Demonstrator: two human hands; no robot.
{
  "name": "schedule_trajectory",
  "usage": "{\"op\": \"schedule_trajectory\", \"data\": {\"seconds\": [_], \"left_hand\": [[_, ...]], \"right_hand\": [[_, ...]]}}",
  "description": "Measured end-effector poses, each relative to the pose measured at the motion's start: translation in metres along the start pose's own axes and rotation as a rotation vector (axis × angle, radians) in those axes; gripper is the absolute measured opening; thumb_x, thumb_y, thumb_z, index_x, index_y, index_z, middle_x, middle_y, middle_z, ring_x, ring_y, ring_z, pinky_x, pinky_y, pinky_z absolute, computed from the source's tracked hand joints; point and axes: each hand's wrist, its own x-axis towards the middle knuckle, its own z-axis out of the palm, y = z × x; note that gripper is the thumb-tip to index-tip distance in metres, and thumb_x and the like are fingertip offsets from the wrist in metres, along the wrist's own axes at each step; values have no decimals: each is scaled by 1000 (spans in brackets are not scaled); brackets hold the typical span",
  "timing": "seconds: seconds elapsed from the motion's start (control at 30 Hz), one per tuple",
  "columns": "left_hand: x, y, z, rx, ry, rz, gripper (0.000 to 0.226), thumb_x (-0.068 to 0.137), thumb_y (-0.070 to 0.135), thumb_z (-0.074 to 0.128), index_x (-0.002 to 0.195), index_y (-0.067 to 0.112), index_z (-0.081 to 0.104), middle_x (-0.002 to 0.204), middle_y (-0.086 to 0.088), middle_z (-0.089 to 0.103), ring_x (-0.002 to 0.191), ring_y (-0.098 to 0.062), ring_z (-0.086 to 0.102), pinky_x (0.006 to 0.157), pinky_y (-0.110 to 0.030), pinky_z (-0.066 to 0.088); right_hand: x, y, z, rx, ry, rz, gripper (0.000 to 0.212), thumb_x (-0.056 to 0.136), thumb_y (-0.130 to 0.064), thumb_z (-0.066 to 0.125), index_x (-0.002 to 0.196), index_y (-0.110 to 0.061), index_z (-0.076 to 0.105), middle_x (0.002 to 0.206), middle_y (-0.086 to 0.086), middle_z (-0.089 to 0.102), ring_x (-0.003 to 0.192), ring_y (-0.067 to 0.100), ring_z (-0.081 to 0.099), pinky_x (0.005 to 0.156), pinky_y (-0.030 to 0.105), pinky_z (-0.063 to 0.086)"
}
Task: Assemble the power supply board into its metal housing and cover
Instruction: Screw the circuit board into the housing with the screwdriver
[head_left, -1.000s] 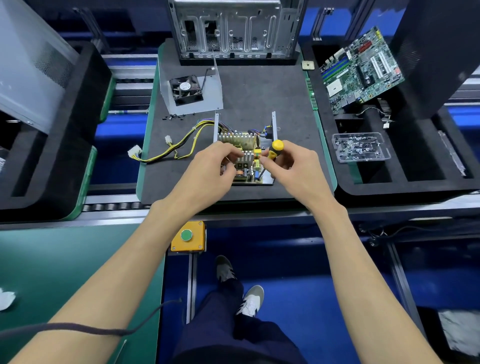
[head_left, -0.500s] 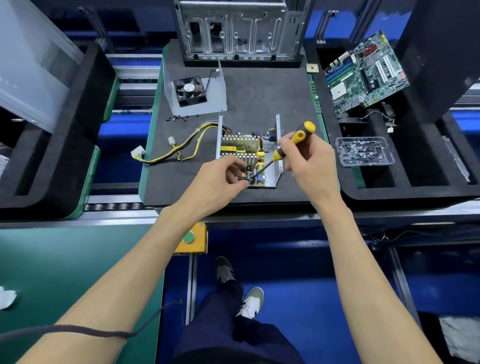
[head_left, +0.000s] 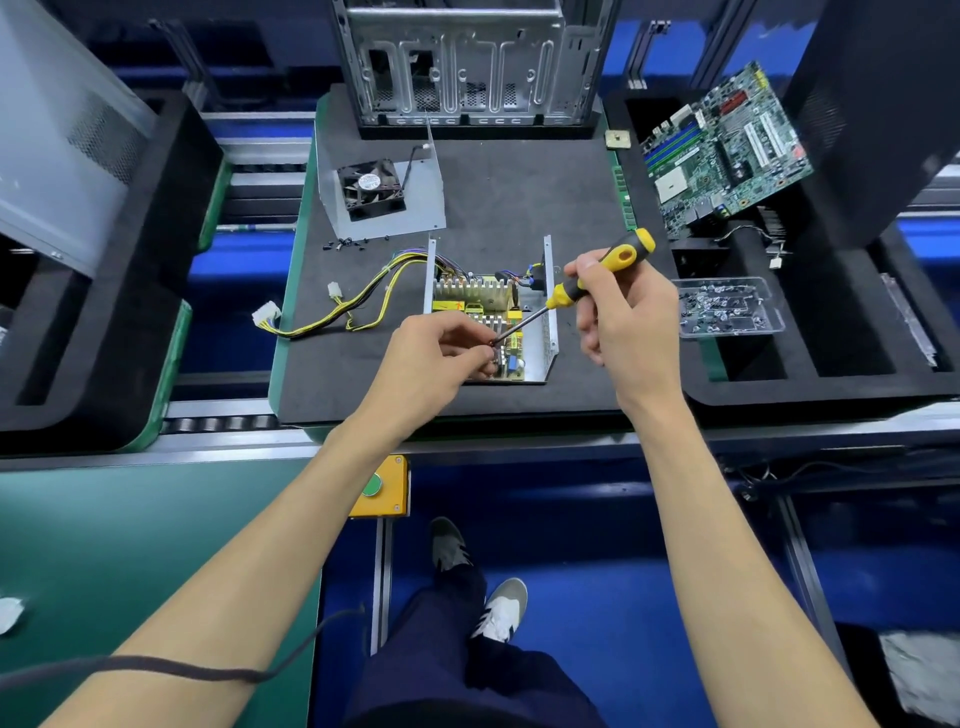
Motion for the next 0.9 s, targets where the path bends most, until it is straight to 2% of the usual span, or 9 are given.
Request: {"op": "schedule_trajectory", "data": {"seconds": [0.13,0.3,0.37,0.47,0.53,0.63,0.73,0.8,0.9], "left_hand": [[1,2,0,-46,-10,10,12,91,-2,68,95,8,72,84,-11,75,77,-19,75,71,-21,59],[2,5,-3,-92,4,9,4,91,2,70,94,3,72,82,-12,75,75,-20,75,68,-23,59],[4,4,-4,-53,22,8,2,90,2,70,90,4,70,79,-13,73,71,-22,74,67,-29,60],[6,1,-6,65,66,5,7,87,6,66,82,11,65,78,-16,70,73,-36,69,71,-46,62],[7,-1,-10,94,90,-20,8,89,13,60,81,11,62,78,-15,69,73,-36,66,72,-52,60],[9,-3,-15,95,119,-39,15,88,24,52,76,17,59,70,-9,66,63,-23,59,66,-47,56],[13,-4,-21,143,156,-33,18,91,20,52,75,16,61,67,-7,65,67,-26,62,65,-42,55],[18,-5,-26,154,176,-32,20,93,18,52,75,15,61,67,-6,65,63,-19,61,62,-36,51],[28,-6,-34,190,215,-11,27,98,26,53,75,15,63,67,-5,67,65,-18,63,62,-31,49]], "right_hand": [[2,-1,-1,59,-9,12,18,103,-18,57,88,-12,66,54,-7,50,40,8,34,37,18,26],[3,0,2,103,-9,37,19,101,-21,58,84,-18,67,57,-3,49,41,10,33,37,17,25],[4,1,4,110,-12,43,19,100,-21,58,84,-19,67,56,-2,49,41,11,33,37,17,25],[7,1,8,104,-14,37,18,98,-23,58,82,-21,67,55,-2,47,41,11,33,37,17,25],[8,2,10,104,-18,29,18,98,-24,58,83,-22,67,55,-3,48,40,11,33,36,17,26],[12,3,12,98,-28,22,17,98,-24,58,84,-21,67,54,-4,48,40,10,35,36,17,27],[16,4,16,80,-28,16,18,101,-20,56,86,-18,66,54,-5,49,40,9,35,36,17,28],[20,4,20,68,-22,28,19,103,-17,56,87,-16,65,53,-5,48,40,9,35,36,17,28],[27,4,26,37,-10,32,18,103,-16,56,88,-11,64,54,-8,50,41,7,38,38,16,30]]}}
